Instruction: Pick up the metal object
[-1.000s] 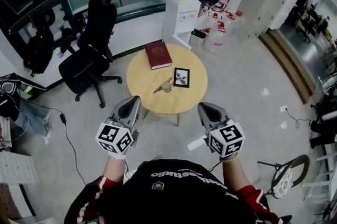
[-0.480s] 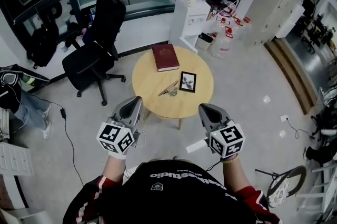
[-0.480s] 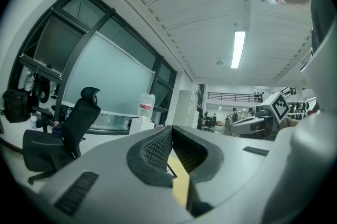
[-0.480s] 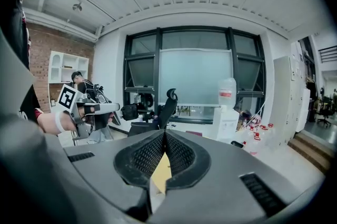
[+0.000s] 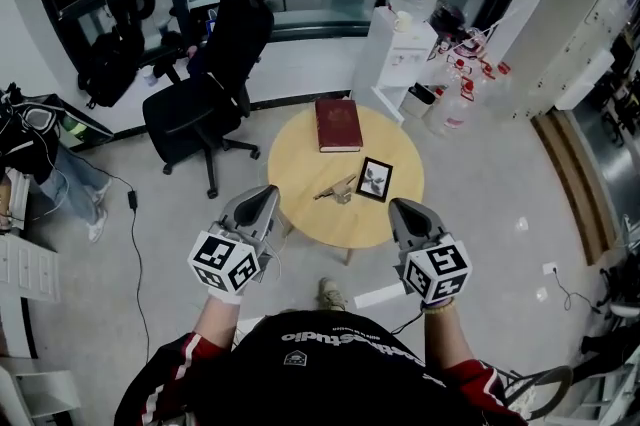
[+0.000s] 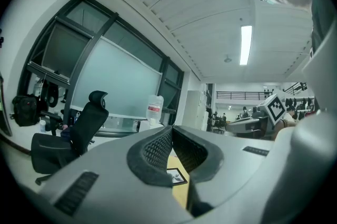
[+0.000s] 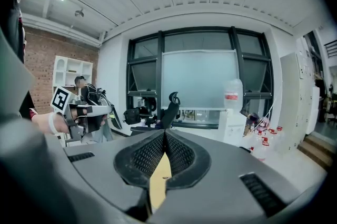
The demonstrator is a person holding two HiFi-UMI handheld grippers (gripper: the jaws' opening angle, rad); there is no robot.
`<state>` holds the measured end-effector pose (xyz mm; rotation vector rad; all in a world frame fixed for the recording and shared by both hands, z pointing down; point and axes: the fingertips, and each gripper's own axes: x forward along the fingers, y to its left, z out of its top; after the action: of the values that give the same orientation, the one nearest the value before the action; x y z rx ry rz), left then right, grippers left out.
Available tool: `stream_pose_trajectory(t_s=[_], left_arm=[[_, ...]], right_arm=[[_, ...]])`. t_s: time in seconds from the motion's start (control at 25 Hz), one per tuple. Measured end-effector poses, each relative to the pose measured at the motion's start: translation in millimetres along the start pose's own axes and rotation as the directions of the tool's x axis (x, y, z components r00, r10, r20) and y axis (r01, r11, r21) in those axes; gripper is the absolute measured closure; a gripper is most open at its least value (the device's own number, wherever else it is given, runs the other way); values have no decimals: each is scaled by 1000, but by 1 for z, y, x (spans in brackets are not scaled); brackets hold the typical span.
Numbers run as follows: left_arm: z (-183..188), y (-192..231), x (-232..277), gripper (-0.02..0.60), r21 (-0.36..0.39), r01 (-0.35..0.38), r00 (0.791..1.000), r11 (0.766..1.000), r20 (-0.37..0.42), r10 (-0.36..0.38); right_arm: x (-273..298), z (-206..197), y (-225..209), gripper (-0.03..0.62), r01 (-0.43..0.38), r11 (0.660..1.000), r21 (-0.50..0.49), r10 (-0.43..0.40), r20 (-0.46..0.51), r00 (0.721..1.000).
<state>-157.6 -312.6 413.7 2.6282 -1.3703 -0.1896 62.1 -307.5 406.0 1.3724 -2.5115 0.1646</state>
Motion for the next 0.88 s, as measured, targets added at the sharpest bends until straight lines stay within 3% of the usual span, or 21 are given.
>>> stream_pose_trajectory(t_s=[0.56,0.72,0.88], left_arm=[[0,10,51,565,30,-17,1000,999,-21,18],[-2,13,54,565,26,-20,999,999,-27,21],[-2,16,56,565,21,-19,999,1000,-27,20]], right_arm=[[48,14,-33,559,-53,995,-85,57,45,997],[56,12,-37,502,-57,995,-84,60,37,997],[63,12,-37,487,-57,993,-105,60,24,998]])
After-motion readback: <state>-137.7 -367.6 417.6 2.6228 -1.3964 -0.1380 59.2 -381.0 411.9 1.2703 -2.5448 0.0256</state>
